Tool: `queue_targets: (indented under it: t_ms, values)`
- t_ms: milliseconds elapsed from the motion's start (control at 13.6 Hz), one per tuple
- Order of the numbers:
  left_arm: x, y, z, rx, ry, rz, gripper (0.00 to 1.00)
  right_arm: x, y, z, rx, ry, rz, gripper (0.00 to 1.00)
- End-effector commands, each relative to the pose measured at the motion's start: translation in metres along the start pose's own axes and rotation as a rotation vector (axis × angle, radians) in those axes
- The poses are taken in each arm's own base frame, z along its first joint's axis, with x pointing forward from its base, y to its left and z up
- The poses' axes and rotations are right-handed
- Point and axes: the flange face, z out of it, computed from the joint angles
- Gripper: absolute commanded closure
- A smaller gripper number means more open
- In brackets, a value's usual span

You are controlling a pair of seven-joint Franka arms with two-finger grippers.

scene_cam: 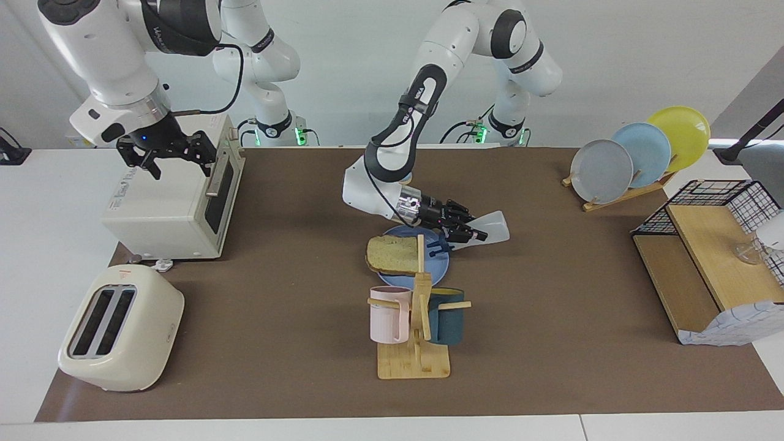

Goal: Put bread on plate and add seasoning

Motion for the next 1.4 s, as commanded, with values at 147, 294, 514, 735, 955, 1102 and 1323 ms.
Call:
queue_targets:
  t_ms: [147, 294, 514, 735, 955, 1102, 1323]
  values:
    - [-0.009, 0.003, -0.040, 0.043, -0.039, -0.036, 1.00, -0.007, 0.003, 0.000, 0.003, 0.008, -0.013, 0.00]
    - [-0.010, 0.020, -0.066, 0.074, -0.040, -0.028, 1.00, -0.007, 0.003, 0.000, 0.003, 0.008, -0.013, 0.00]
    - [-0.013, 0.028, -0.079, 0.089, -0.043, -0.026, 1.00, -0.007, 0.003, 0.000, 0.003, 0.008, -0.013, 0.00]
    - [-0.012, 0.012, -0.060, 0.078, -0.042, -0.041, 1.00, -0.007, 0.004, -0.001, 0.002, 0.010, -0.012, 0.00]
    - [-0.013, -0.011, -0.030, 0.097, -0.084, -0.062, 1.00, -0.007, 0.003, 0.000, 0.003, 0.008, -0.013, 0.00]
    - [-0.010, -0.022, -0.009, 0.099, -0.122, -0.066, 1.00, -0.007, 0.003, 0.000, 0.003, 0.008, -0.013, 0.00]
    - [-0.012, -0.028, -0.002, 0.105, -0.141, -0.073, 1.00, -0.007, 0.003, 0.000, 0.003, 0.008, -0.013, 0.00]
